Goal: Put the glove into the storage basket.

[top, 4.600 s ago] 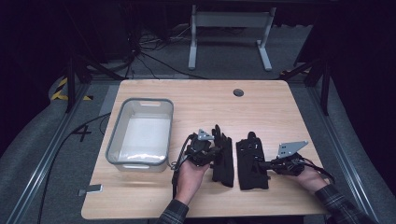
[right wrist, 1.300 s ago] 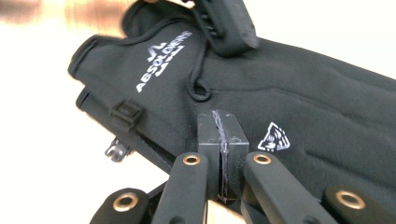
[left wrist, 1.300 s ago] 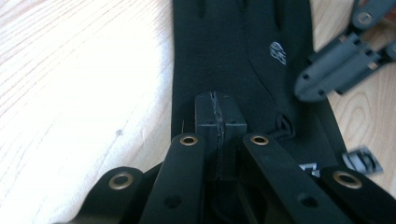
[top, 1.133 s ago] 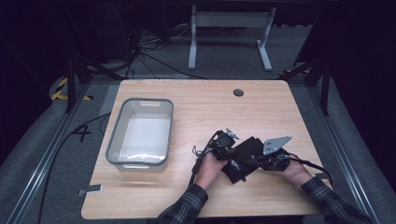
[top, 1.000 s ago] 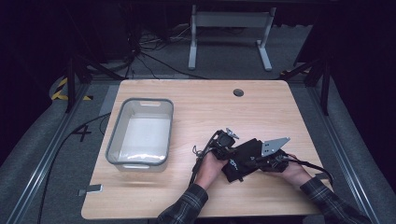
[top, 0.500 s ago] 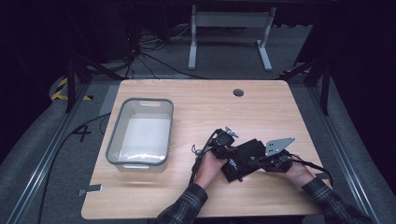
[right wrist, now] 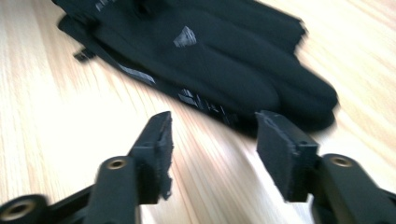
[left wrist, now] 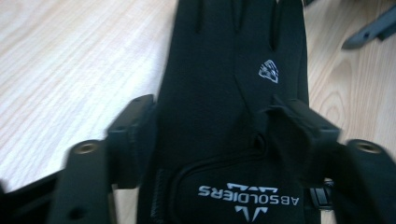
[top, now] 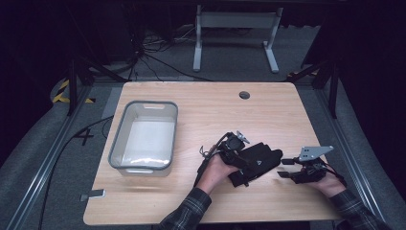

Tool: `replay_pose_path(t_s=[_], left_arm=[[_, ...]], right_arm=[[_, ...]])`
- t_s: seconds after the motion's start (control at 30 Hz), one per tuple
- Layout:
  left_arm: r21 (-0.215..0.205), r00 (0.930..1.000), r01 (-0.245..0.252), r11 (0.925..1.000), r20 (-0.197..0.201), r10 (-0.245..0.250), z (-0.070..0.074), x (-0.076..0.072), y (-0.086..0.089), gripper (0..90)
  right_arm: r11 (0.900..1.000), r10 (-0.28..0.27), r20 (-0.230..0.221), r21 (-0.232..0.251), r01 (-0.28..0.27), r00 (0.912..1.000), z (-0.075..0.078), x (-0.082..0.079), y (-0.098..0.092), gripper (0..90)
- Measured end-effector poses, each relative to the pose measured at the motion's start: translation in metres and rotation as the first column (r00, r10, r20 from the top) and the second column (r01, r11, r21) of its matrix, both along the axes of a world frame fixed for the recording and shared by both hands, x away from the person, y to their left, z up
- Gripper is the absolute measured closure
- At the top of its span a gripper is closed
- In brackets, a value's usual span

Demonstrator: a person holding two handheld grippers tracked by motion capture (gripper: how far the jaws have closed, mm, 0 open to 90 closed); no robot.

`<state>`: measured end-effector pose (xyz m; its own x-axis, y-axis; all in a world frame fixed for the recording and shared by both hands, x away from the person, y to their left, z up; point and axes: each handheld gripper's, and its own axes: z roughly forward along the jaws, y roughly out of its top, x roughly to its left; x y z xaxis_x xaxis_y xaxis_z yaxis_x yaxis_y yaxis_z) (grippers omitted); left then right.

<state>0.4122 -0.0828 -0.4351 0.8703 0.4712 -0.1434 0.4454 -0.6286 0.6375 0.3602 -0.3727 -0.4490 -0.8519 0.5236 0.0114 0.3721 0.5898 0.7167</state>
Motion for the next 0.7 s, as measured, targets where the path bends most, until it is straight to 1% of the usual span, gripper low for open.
replay_pose_path(t_s=[0.03,0.07,0.1,0.17,0.23,0.3,0.4,0.47,0.57,0.7], left_arm=[[0.004,0.9999,0.015,0.9999,0.000,-0.015,0.000,0.000,-0.002,26.4],[0.000,0.9999,0.017,0.9999,0.002,-0.017,-0.001,-0.001,-0.005,23.6],[0.013,0.9994,0.033,0.9994,0.003,-0.034,-0.001,-0.001,-0.008,20.2],[0.027,0.9988,0.048,0.9985,0.013,-0.048,-0.002,0.000,-0.012,15.1],[0.038,0.9979,0.060,0.9974,0.019,-0.061,-0.003,0.000,-0.017,13.6],[0.035,0.9980,0.061,0.9975,0.017,-0.061,-0.004,-0.001,-0.020,12.8],[0.062,0.9967,0.079,0.9950,0.017,-0.080,-0.007,-0.002,-0.026,12.6],[0.082,0.9965,0.077,0.9937,0.028,-0.079,-0.009,-0.003,-0.029,12.1],[0.095,0.9962,0.074,0.9928,0.040,-0.078,-0.010,-0.005,-0.031,11.9],[0.125,0.9940,0.075,0.9892,0.069,-0.084,-0.013,-0.008,-0.034,12.1]], right_arm=[[1.000,-0.014,-0.002,0.003,0.014,0.9999,-0.001,-0.002,-0.004,40.0],[1.000,-0.023,0.002,0.004,0.023,0.9997,-0.001,-0.003,-0.007,38.0],[0.999,-0.033,0.005,0.004,0.033,0.9994,-0.002,-0.005,-0.009,35.9],[0.998,-0.055,0.010,0.005,0.055,0.9984,-0.003,-0.008,-0.015,30.5],[0.998,-0.069,0.014,0.000,0.069,0.9975,-0.005,-0.009,-0.018,27.5],[0.996,-0.084,0.012,0.000,0.084,0.9964,-0.006,-0.010,-0.021,25.5],[0.995,-0.097,0.018,-0.002,0.097,0.9951,-0.007,-0.010,-0.023,22.7],[0.995,-0.099,0.023,-0.005,0.099,0.9948,-0.008,-0.010,-0.023,22.1],[0.995,-0.102,0.023,-0.008,0.102,0.9946,-0.009,-0.009,-0.022,21.3],[0.995,-0.101,0.023,-0.017,0.102,0.9946,-0.010,-0.009,-0.022,20.6]])
